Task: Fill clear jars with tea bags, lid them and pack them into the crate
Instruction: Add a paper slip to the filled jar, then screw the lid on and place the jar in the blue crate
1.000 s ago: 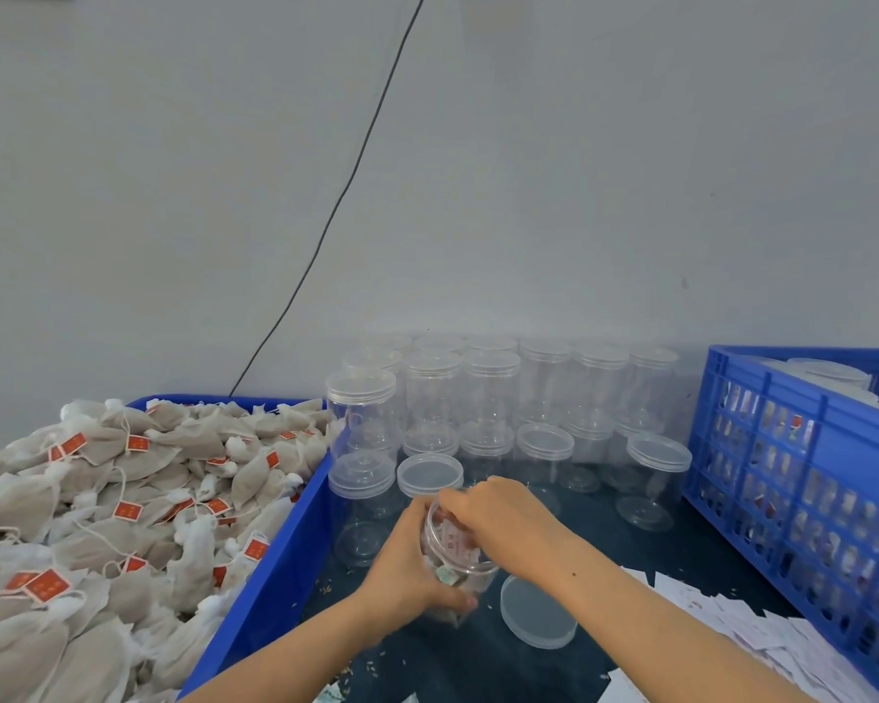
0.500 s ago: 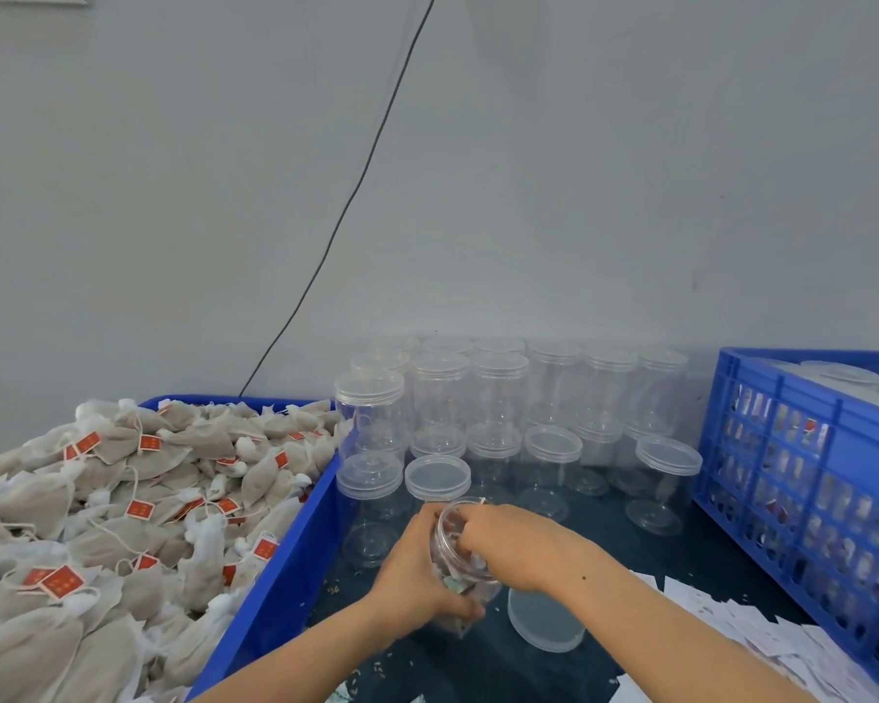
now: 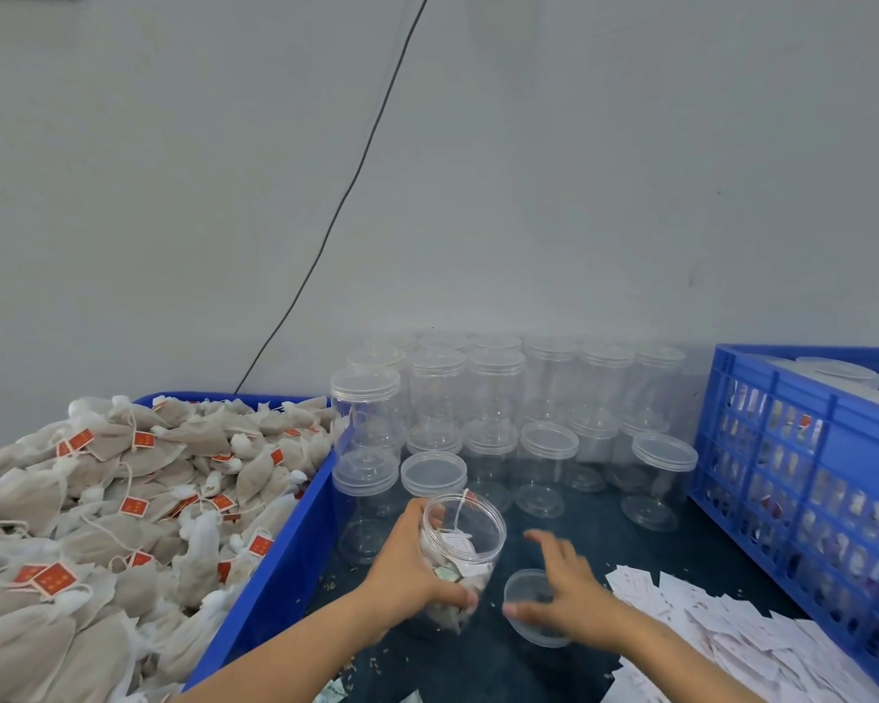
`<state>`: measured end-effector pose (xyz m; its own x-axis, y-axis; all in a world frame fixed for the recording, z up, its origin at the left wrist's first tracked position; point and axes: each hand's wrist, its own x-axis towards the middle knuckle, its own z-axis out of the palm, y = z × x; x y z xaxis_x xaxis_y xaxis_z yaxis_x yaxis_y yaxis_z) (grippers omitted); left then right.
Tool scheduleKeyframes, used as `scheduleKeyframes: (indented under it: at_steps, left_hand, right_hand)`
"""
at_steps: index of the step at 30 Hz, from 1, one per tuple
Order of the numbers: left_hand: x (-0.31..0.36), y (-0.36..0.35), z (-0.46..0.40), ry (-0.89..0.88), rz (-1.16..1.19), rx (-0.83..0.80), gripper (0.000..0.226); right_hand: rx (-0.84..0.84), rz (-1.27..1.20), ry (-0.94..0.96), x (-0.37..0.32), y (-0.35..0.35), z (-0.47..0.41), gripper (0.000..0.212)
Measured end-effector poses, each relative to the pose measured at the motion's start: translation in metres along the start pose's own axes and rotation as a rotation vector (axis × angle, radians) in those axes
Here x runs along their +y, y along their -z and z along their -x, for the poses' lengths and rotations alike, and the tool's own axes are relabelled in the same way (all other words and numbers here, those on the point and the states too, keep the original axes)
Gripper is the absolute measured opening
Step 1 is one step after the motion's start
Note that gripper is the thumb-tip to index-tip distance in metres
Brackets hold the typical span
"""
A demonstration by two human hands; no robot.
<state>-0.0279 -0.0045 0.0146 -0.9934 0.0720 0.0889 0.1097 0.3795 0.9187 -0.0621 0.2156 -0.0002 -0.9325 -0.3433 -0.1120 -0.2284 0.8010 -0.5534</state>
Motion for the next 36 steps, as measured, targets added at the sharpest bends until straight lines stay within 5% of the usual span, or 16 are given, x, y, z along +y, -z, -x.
scheduleKeyframes:
  at_steps: [2, 7, 13, 23, 28, 36]
  left_hand:
    - [-0.001, 0.0, 0.0, 0.0, -0.004, -0.005, 0.088]
    - [-0.004, 0.0, -0.001, 0.019, -0.013, -0.026, 0.093]
    - [-0.006, -0.001, -0.003, 0.023, -0.047, -0.036, 0.093]
    - [-0.003, -0.001, -0.002, -0.015, -0.025, -0.038, 0.091]
    - [0.003, -0.004, 0.001, -0.049, 0.002, -0.05, 0.091]
    - [0.004, -0.006, 0.001, -0.068, -0.024, -0.088, 0.085]
  right_hand:
    - [-0.05, 0.055, -0.002, 0.008, -0.013, 0.002, 0.106]
    - [0.12, 0.105, -0.033, 0.014, -0.027, -0.002, 0.103]
    - [0.136, 0.259, 0.062, -0.001, 0.0, -0.001, 0.112]
    - [0.128, -0.124, 0.325, -0.037, 0.061, 0.007, 0.122]
    - [0.098, -0.215, 0.374, -0.047, 0.052, 0.002, 0.112]
    - [0.107, -0.11, 0.429, -0.065, 0.028, 0.001, 0.068]
